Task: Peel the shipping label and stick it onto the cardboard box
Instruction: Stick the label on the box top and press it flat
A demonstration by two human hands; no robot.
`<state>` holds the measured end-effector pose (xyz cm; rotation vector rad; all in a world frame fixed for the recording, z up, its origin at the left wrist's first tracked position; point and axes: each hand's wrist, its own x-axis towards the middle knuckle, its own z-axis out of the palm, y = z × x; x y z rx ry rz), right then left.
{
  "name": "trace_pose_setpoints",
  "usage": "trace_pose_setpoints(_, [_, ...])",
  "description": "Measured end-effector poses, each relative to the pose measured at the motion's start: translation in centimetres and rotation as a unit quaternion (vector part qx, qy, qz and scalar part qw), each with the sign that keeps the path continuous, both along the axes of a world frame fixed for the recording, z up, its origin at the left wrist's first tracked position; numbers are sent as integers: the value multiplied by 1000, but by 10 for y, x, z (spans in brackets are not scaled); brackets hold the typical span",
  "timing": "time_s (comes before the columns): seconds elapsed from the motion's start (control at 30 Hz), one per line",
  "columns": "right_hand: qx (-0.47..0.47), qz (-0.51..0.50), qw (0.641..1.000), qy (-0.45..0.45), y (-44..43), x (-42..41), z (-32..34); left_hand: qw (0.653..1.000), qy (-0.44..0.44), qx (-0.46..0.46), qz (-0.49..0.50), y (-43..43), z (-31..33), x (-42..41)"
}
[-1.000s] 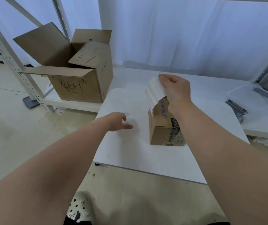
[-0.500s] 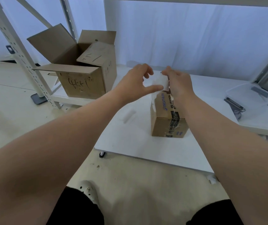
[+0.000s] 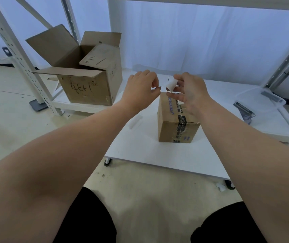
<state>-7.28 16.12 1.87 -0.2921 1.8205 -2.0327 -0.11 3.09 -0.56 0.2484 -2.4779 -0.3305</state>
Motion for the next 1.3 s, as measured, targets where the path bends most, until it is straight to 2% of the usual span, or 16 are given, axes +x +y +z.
trace_pose_setpoints(0.07, [31, 6, 999, 17, 2, -2, -3, 997, -16, 74, 14, 0, 1, -2])
trace_pose_setpoints(0.13, [72, 2, 996, 53, 5, -7, -8, 981, -33, 189, 18, -3, 2, -4])
trace_pose_setpoints(0.23, [152, -8, 980, 130, 11, -14, -12, 919, -30, 393, -26, -6, 6, -3])
trace_pose_setpoints(0.33, [171, 5, 981, 91, 18, -17, -14, 877, -40, 475, -59, -5, 13, -1])
trace_pose_setpoints(0.53, [125, 35, 987, 92, 28, -22, -14, 852, -51, 514, -84, 5, 18, -7])
trace_pose_setpoints(0.6, [117, 23, 990, 79, 29, -25, -13, 853, -29, 518, -55, 9, 16, -13])
trace_pose_setpoints(0.7, [82, -29, 996, 2, 35, -35, -16, 844, -28, 535, 15, 9, 10, -22])
trace_pose_setpoints(0.83, [90, -88, 989, -79, 50, -50, -30, 855, -175, 485, 59, 9, -13, -29])
trace_pose_setpoints(0.93, [109, -76, 982, -133, 57, -54, -39, 832, -270, 484, 36, 19, -28, -35])
trace_pose_setpoints(1.03, [80, -56, 981, -168, 56, -56, -45, 818, -296, 492, 10, 30, -35, -43])
trace_pose_setpoints(1.3, [65, -22, 984, -162, 54, -55, -42, 838, -348, 421, 13, 27, -35, -36])
